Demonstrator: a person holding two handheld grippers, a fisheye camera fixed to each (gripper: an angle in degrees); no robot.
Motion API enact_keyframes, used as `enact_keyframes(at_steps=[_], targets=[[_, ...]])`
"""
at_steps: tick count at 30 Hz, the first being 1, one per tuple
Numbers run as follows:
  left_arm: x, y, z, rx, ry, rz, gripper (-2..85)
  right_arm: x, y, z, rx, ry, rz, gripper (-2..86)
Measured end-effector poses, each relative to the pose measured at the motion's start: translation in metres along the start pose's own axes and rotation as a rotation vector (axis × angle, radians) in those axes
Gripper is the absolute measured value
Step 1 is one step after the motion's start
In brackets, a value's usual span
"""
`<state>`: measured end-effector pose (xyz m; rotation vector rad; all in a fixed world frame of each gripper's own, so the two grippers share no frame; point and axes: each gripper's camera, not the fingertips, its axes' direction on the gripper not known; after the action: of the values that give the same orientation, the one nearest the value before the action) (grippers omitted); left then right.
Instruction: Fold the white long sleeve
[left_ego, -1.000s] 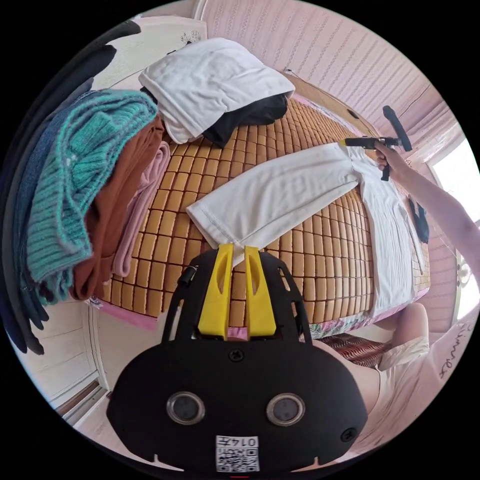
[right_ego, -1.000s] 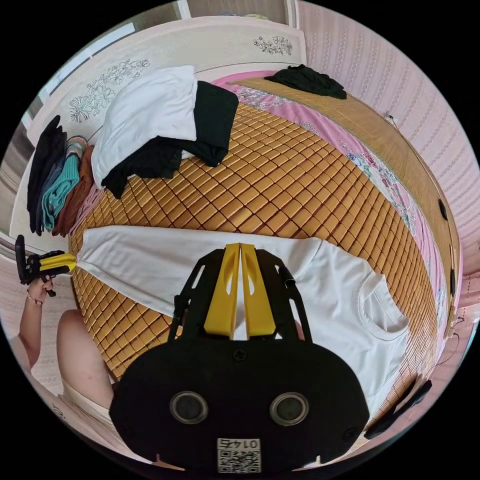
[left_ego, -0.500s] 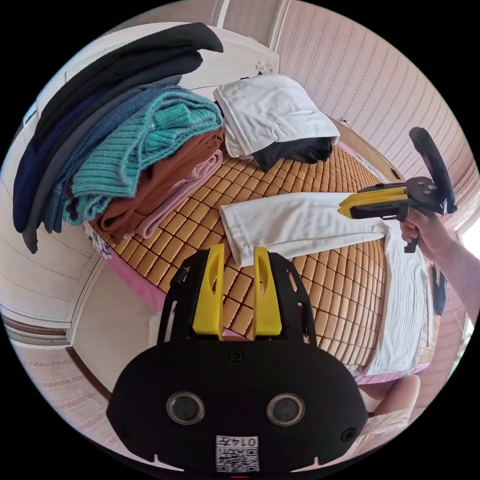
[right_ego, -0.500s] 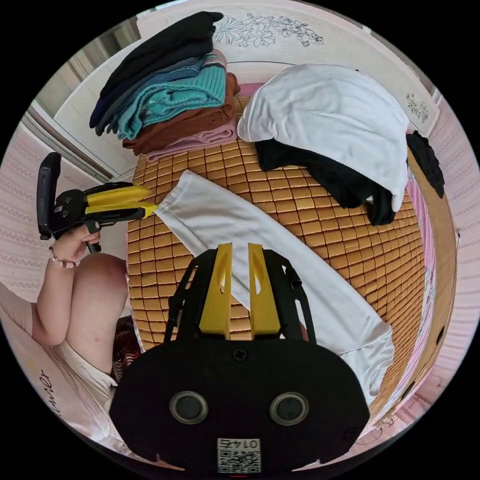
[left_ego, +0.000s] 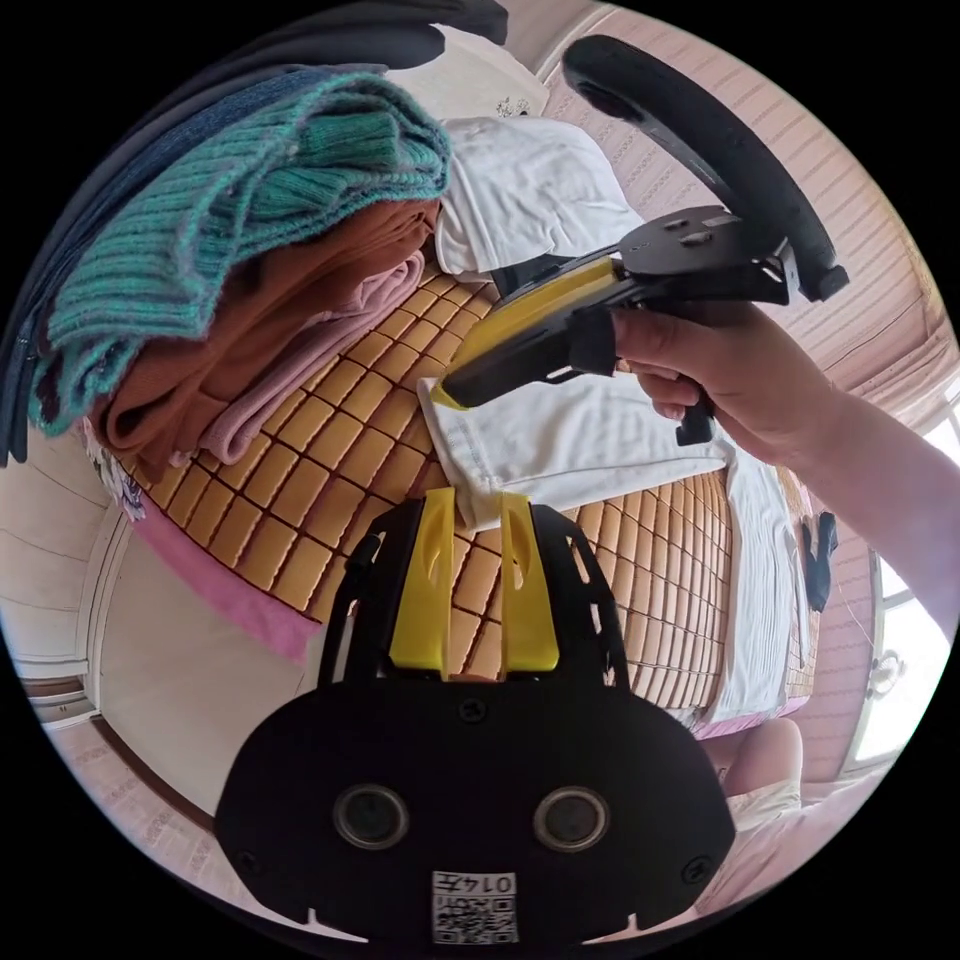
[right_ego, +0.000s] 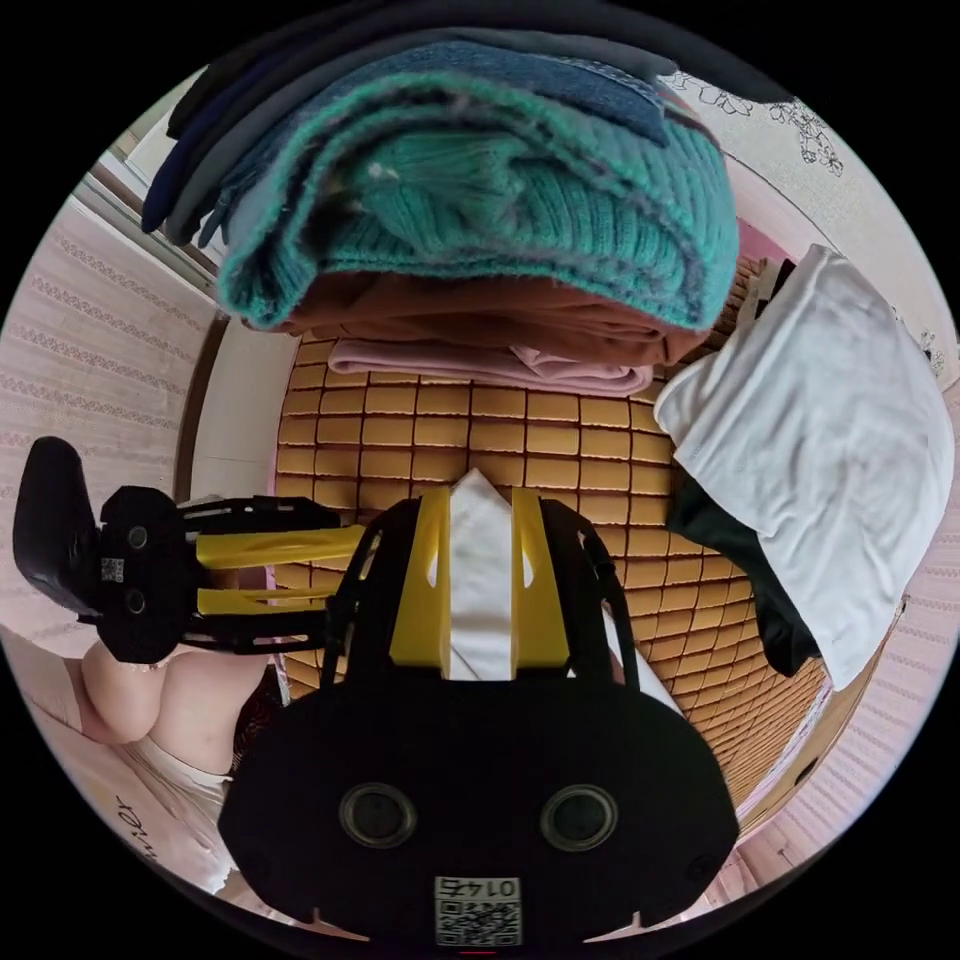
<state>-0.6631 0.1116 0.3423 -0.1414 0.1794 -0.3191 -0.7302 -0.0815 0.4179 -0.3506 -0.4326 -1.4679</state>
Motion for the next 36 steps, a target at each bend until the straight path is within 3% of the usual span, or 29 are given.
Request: enact_keyframes(at_steps=[10, 18, 22, 28, 31, 36], targets=[[0.011, -0.003, 0.001, 0.009, -0.019, 0.043, -0.6, -0.017, 0.03, -0.016, 0.031, 0.014, 0.024, 0.5], [0.05, -0.007, -0.021, 0.179, 0.024, 0.127, -1.0, -0.045, 0.126, -0.077, 0.165, 0.334, -0.053, -0.1], [0.085, -0.011, -0.027, 0.236, 0.064, 0.206, -1.0, -0.042, 0.179, -0.1, 0.168, 0.393, -0.037, -0.2], [0.161, -0.015, -0.037, 0.317, 0.172, 0.337, -1.0, 0.01, 0.31, -0.17, 0.277, 0.31, 0.211, -0.2], [0.217, -0.02, -0.048, 0.361, 0.307, 0.433, -1.0, 0.034, 0.417, -0.231, 0.463, 0.228, 0.383, -0.2], [0.353, -0.026, -0.084, 0.414, 0.531, 0.722, -1.0, 0.009, 0.643, -0.313, 0.73, 0.258, 0.66, -0.1]])
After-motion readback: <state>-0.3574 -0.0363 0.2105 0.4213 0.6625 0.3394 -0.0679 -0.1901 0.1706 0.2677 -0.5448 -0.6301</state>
